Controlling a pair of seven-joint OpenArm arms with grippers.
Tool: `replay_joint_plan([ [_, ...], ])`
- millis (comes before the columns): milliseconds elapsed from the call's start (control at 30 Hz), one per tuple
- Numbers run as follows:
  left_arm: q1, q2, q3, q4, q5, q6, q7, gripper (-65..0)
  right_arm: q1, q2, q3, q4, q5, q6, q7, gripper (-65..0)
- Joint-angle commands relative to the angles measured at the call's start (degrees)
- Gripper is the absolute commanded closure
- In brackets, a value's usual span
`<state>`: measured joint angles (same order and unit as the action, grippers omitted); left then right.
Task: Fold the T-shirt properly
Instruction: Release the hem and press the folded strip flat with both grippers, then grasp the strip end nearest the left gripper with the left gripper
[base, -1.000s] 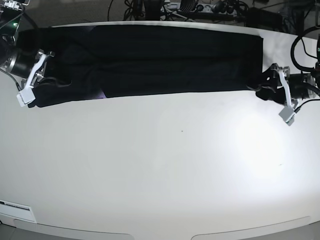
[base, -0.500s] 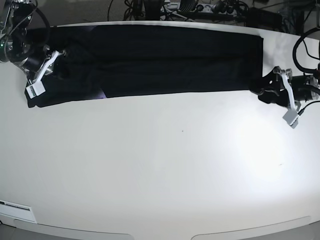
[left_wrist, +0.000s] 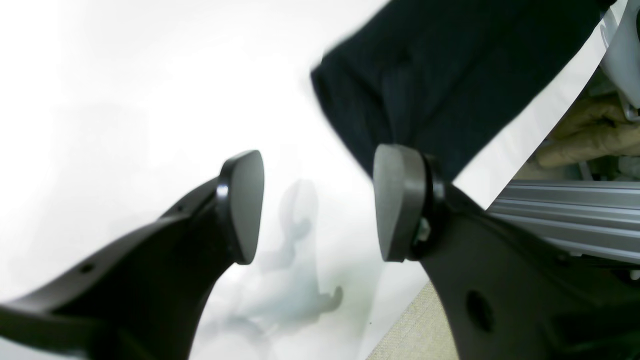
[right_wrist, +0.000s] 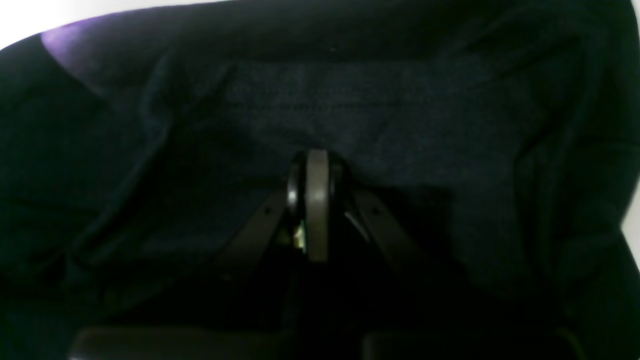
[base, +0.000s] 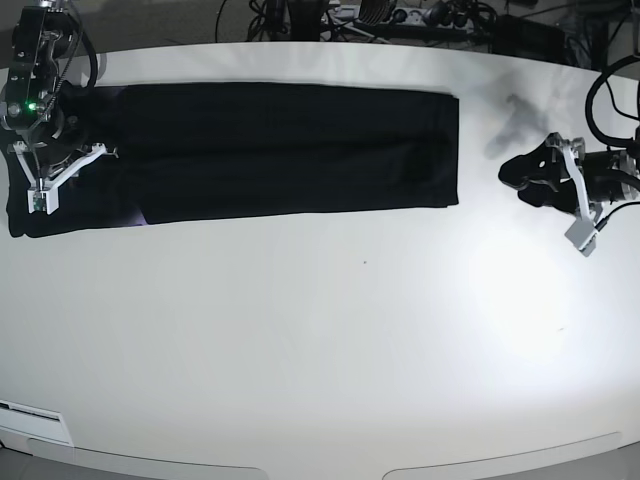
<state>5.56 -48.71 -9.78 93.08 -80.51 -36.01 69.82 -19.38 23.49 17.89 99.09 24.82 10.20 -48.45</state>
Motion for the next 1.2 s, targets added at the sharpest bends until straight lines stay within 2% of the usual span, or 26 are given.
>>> replay_joint_plan([
  [0,-0.68,-1.33,-0.79,0.66,-0.72,0.31,-0.87,-36.7,-0.66,0.35,0.15,-0.24,-1.25,-0.52,-4.07,0.0],
  [67,-0.66,-0.55,-0.79,0.66,-0.46,1.03,-0.83,-36.7,-0.61,0.35,0.15,0.52,-0.85,-0.48,-4.02,0.0],
  [233,-0.68,3.41,-2.23,0.66,3.30,5.60,-0.20,-36.7,-0.66,0.37,0.15,4.85,-0.90,0.28,-4.59,0.0],
  [267,-0.66,4.46,-3.78,0.66,4.37,6.71,-0.15,-36.7,-0.63,0.37,0.15,5.81,-0.90,0.28,-5.18,-2.0],
  [433,1.20,9.29,-14.78,0.57,9.33,11.26,-0.94,-36.7,-0.63,0.37,0.15,9.51,-1.38,0.31,-5.35,-30.9],
  [500,3.23,10.80,-17.68,0.57,10.27,12.13,-1.09,-37.6,-0.63,0.37,0.15,10.40,-2.08,0.24,-5.38,-37.6],
  [733,9.05,16.85,-18.51,0.57,9.33,12.79,-2.01,-37.8,-0.63,0.37,0.15,11.45,-2.80,-0.15,-5.09,-38.2],
  [967,9.55,24.09,-18.21,0.57,9.25,12.79,-2.10,-37.8,-0.63,0.37,0.15,11.45,-2.78,-0.11,-5.33,-38.2],
  [1167,9.49,26.84,-13.53,0.59,8.26,12.46,-2.12,-37.8,-0.63,0.37,0.15,11.45,-2.78,-0.11,-5.31,-38.2],
])
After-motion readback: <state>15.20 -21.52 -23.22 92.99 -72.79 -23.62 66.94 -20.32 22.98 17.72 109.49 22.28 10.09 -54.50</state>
